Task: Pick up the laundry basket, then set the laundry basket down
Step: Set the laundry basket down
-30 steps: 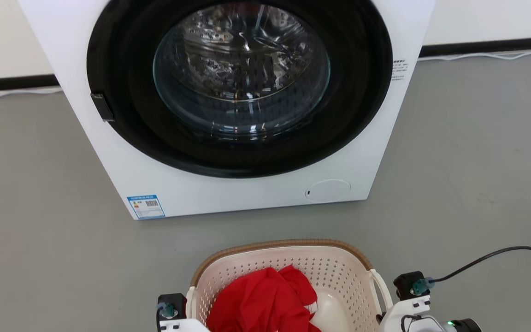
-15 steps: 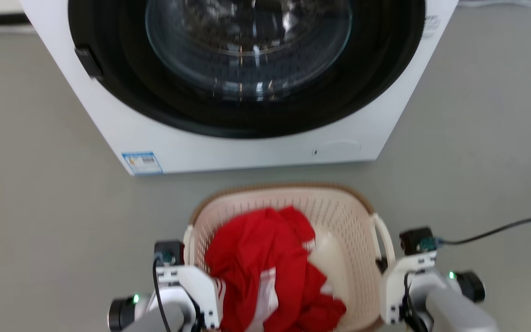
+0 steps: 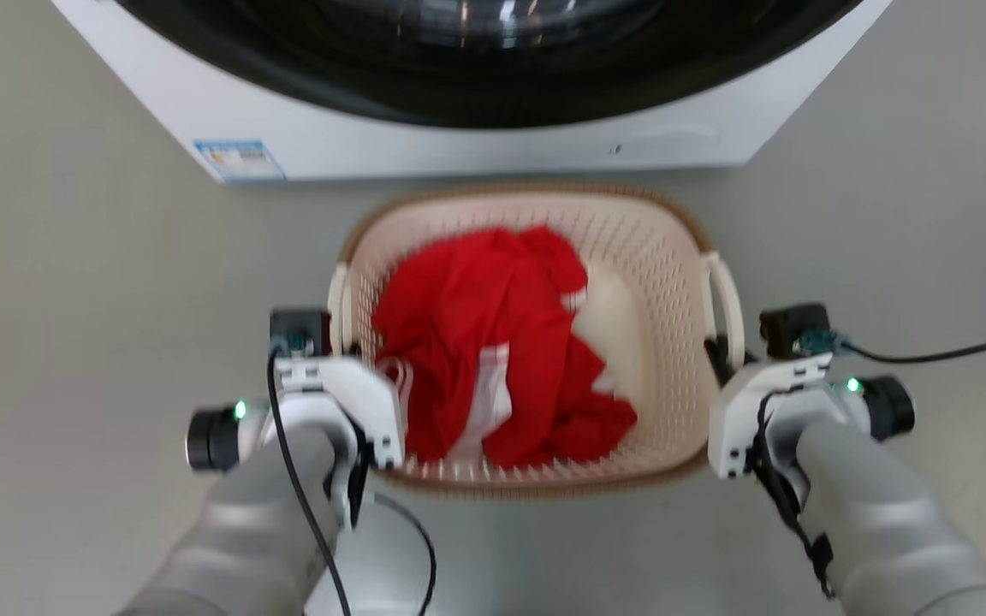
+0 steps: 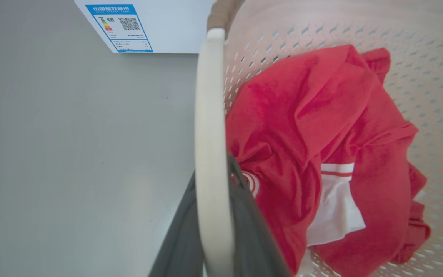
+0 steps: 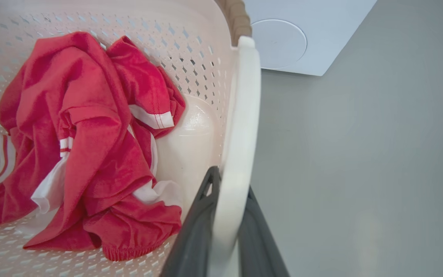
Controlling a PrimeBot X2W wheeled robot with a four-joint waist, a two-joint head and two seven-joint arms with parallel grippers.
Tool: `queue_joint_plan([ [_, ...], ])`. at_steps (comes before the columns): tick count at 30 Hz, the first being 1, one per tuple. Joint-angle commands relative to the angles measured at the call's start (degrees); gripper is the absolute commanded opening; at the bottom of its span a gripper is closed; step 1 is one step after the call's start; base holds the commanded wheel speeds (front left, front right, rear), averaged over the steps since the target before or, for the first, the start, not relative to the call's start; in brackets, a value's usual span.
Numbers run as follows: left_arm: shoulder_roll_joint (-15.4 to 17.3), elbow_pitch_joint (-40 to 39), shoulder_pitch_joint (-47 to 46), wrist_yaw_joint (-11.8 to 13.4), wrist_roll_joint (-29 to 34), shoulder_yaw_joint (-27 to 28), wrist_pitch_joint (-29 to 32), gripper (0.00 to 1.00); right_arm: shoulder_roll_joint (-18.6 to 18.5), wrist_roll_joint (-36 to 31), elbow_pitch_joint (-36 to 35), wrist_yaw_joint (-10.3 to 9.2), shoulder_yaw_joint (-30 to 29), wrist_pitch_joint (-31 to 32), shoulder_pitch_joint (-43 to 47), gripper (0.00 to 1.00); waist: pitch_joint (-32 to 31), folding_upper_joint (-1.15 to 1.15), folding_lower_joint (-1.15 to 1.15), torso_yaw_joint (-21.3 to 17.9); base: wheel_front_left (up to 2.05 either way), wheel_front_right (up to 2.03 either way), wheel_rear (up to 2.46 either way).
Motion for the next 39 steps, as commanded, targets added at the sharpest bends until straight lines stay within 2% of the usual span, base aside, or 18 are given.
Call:
queue_joint_plan([
  [1, 0.10, -0.99, -2.80, -0.36, 0.98, 1.18, -0.78, 0.00, 1.35, -1.15, -0.56, 0.43, 1.07, -1.16, -0.31, 0.00, 3.21, 0.00, 0.00, 0.74, 0.00, 0.00, 0.00],
  [19, 1.38, -8.62, -7.06, 0.07, 16.70, 16.25, -0.80, 0.00, 1.35, -9.74, -0.93, 0.43, -5.17, -5.99, -7.43, 0.00, 15.21, 0.00, 0.00, 1.76, 0.00, 0.00, 0.00],
  [29, 1.53, -13.50, -7.48, -0.14, 26.96, 24.41, -0.81, 0.00, 1.35, -15.54, -1.98, 0.43, -11.34, -6.87, -9.83, 0.00, 20.14, 0.00, 0.00, 2.04, 0.00, 0.00, 0.00],
  [39, 0.70, -14.63, -7.35, -1.80, 33.97, 31.10, -0.81, 0.00, 1.35, -18.98, -4.77, 0.43, -15.70, -7.32, -10.25, 0.00, 23.88, 0.00, 0.00, 2.41, 0.00, 0.00, 0.00],
])
